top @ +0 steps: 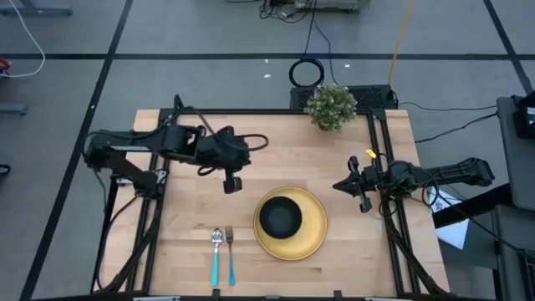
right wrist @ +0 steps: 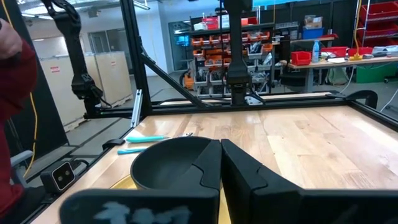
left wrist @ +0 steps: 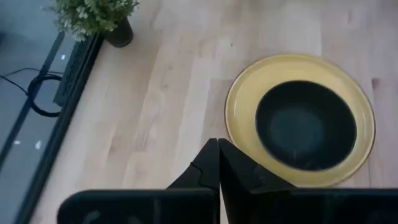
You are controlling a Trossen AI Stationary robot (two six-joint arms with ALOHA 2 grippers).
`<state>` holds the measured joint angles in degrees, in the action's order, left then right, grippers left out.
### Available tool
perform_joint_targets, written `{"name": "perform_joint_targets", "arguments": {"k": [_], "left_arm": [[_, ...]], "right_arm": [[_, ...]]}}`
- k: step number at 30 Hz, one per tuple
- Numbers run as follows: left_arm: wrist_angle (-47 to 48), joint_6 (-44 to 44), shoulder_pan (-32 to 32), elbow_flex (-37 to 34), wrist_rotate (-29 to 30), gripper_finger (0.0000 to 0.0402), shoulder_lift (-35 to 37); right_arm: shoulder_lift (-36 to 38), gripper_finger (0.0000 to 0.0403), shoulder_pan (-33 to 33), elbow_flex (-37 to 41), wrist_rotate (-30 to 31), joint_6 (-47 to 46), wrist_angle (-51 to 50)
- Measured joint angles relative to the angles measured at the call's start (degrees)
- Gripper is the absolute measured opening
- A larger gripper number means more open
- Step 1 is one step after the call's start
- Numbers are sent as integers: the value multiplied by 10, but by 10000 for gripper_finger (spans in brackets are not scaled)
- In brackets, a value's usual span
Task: Set table place
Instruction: Put the blue fork on the yellow plate to the right of the black bowl
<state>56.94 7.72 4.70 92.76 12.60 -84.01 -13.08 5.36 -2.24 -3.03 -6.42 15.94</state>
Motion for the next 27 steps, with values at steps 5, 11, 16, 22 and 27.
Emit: {"name": "perform_joint_targets", "arguments": {"k": [5,11,16,22,27], "left_arm": [[-205,24,38,-184,-16,1,86],[-348,80,83,-333,5,1,157],[-452,118,114,-433,10,1,180],[-623,130,142,-541,-10,0,171],[-735,151,161,-616,-10,0,172]], "right_arm": [[0,0,0,0,0,0,0],[-1,0,0,0,0,0,0],[-1,0,0,0,0,0,-2],[-2,0,0,0,0,0,-3],[-2,0,0,0,0,2,-3]]}}
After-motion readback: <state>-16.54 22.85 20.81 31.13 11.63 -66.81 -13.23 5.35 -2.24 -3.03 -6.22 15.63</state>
